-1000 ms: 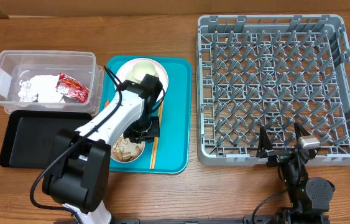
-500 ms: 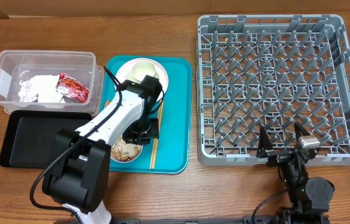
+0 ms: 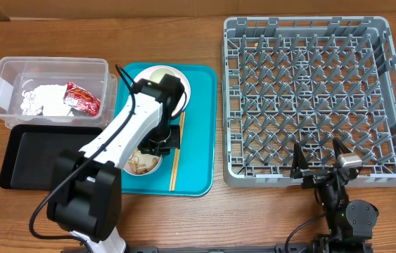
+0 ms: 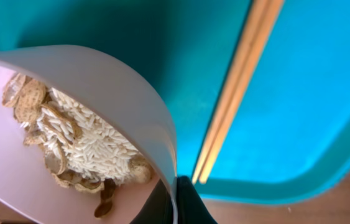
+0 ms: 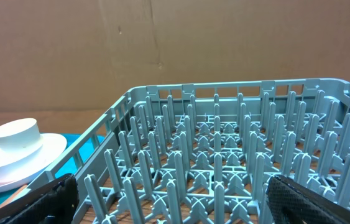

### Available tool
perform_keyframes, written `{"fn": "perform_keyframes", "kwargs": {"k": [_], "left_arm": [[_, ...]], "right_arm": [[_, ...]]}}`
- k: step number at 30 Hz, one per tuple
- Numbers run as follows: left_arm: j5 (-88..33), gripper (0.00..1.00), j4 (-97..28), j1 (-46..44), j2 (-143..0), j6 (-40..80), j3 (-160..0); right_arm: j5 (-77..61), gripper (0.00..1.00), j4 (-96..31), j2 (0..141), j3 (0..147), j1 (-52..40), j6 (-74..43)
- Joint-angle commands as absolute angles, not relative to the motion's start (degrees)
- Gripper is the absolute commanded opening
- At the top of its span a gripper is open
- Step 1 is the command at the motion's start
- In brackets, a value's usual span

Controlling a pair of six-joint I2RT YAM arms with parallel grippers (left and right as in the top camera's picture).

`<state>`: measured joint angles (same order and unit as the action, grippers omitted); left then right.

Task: Sort waste into correct bins and load items into the dishwasher
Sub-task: 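Lift the bowl over the black tray and tip out the food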

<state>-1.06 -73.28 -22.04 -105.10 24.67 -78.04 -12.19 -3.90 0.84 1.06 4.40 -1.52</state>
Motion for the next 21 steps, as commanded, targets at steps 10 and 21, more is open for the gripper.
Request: {"fn": "perform_keyframes", "kwargs": {"k": [10, 21], "left_arm": [[-0.4, 0.04, -76.1, -14.9, -88.1, 21.4, -82.6], [-6.9, 0.04, -75.8, 10.0, -80.1, 12.3, -82.6]], "right_arm": [[-12.1, 1.00, -3.6, 0.2, 0.4, 4.5, -1.7], [-12.1, 1.00, -3.6, 0.2, 0.4, 4.5, -1.7]]}}
